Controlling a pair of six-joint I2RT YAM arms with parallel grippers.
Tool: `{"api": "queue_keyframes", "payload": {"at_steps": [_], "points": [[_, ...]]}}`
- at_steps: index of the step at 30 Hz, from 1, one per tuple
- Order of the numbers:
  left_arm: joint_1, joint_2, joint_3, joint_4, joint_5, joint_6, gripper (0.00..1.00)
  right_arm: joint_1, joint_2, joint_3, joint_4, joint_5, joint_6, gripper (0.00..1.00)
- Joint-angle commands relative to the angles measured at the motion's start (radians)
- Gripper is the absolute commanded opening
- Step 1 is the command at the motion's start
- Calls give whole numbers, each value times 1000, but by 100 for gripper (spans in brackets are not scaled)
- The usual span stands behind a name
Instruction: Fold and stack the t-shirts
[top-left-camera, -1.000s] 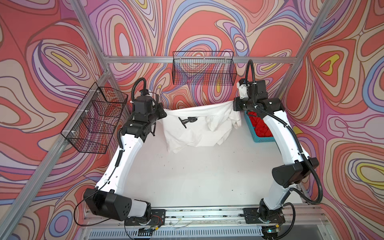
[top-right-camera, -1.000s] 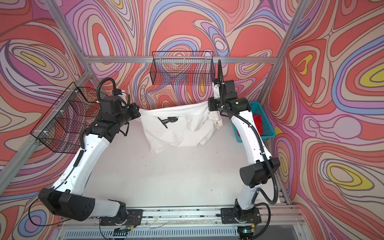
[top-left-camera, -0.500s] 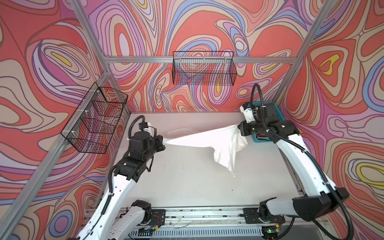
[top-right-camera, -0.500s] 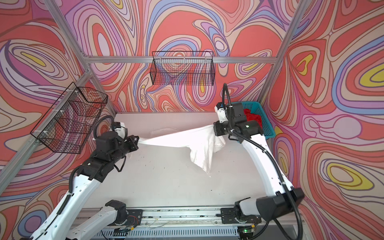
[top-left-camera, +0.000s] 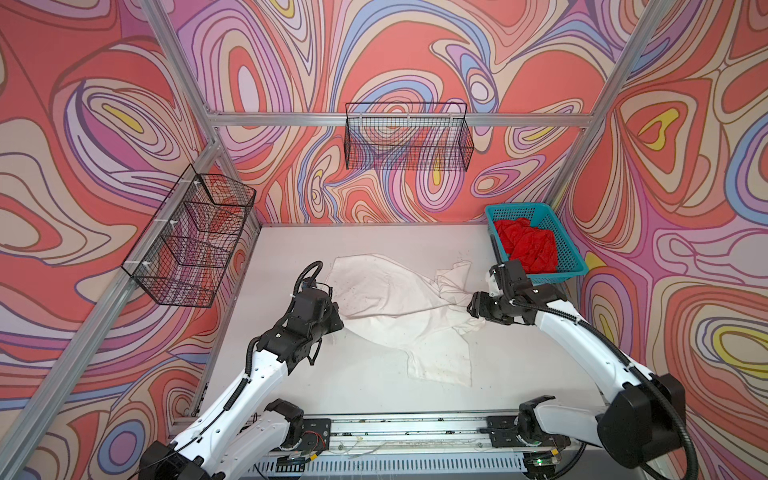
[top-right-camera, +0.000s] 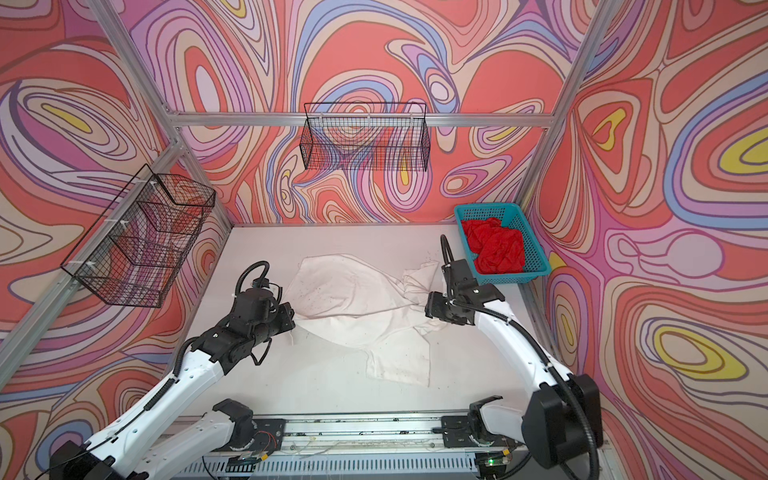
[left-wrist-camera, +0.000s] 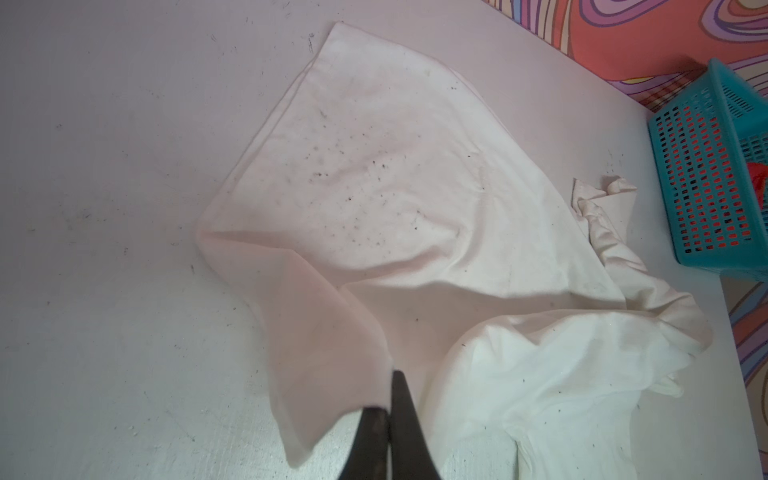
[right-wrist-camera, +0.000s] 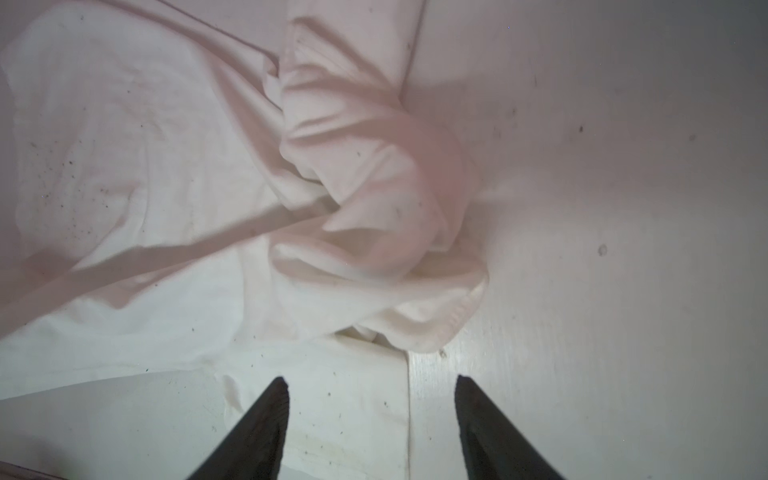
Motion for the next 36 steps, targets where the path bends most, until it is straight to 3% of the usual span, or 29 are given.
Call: {"api": "queue_keyframes", "payload": {"at_steps": [1,8,19,26,31,36], "points": [[-5,-1,-9,5,-5,-20,0,7,-119,-164,-38,-66,253,64],[-6,-12,-20,-29,1,-14,0,171,-332,-395,-57,-96,482,59],[-11,-46,-57,-59,-1,-39,0,417,-167,-410,29,-2,586,48],[-14,-82,-76,-69,-18,-52,0,443,-84,-449,75,34,584,34],[-19,-90,-74,-83,-14,-57,0,444,-75,-423,58,67,571,0],[-46,-118,-58,-168,19,-70,0,422,-184,-225,-205,235,562,0]]}}
